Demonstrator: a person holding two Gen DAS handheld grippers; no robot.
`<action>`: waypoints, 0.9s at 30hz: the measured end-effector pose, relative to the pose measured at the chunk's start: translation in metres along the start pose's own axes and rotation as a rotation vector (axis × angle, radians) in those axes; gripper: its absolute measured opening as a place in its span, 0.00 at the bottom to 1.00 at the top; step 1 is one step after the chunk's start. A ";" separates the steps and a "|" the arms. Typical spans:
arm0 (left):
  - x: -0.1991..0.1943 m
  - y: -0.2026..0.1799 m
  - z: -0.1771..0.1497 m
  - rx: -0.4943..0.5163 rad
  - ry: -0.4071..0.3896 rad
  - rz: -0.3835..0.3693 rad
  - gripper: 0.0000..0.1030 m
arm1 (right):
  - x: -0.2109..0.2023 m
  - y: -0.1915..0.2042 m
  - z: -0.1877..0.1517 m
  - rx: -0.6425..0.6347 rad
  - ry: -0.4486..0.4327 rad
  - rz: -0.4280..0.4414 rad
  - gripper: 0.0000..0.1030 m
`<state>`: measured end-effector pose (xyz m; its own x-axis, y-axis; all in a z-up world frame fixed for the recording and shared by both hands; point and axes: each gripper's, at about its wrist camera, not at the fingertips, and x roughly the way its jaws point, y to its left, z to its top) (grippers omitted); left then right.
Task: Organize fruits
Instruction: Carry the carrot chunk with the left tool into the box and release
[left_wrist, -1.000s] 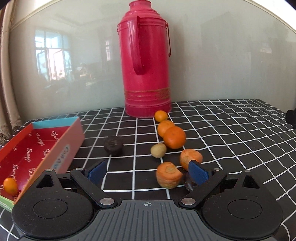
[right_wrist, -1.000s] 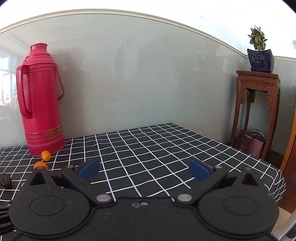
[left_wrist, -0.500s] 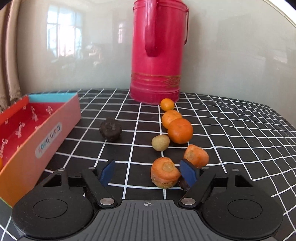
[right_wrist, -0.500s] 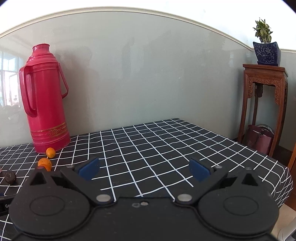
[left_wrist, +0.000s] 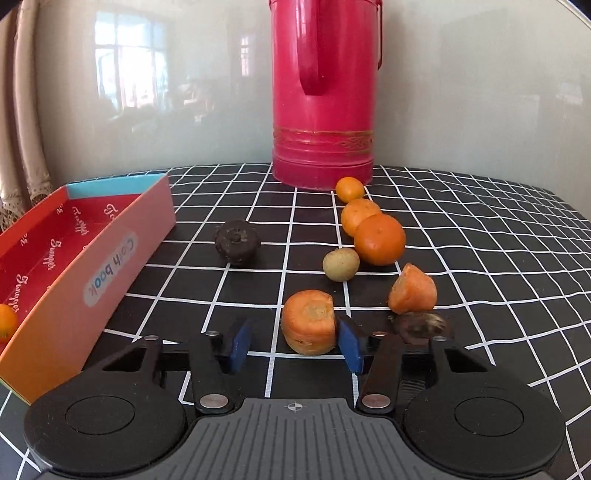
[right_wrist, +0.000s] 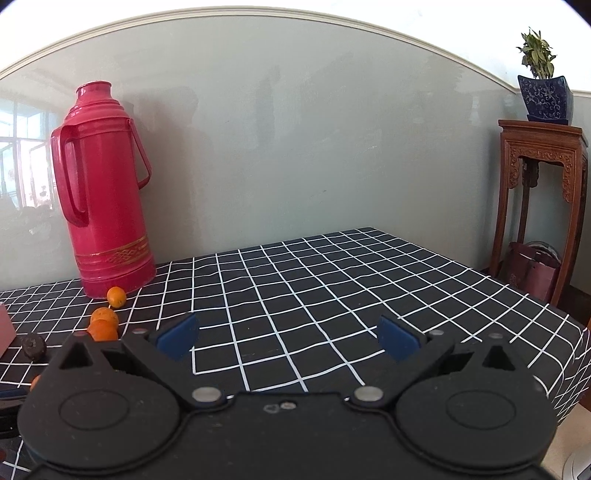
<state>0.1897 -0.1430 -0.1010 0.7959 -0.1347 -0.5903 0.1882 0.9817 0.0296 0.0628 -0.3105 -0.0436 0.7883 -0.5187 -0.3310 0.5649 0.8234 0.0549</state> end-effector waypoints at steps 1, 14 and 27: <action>-0.001 -0.001 0.000 0.004 -0.001 -0.009 0.35 | 0.000 0.000 0.000 0.003 -0.001 0.003 0.94; -0.033 0.010 0.005 0.068 -0.189 0.130 0.31 | -0.003 0.007 0.002 0.020 -0.005 0.054 0.94; -0.046 0.114 0.015 -0.180 -0.165 0.374 0.31 | -0.006 0.041 -0.005 -0.029 0.017 0.124 0.94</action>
<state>0.1831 -0.0267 -0.0577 0.8742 0.2284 -0.4285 -0.2213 0.9729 0.0671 0.0796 -0.2725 -0.0442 0.8474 -0.4085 -0.3391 0.4554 0.8876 0.0690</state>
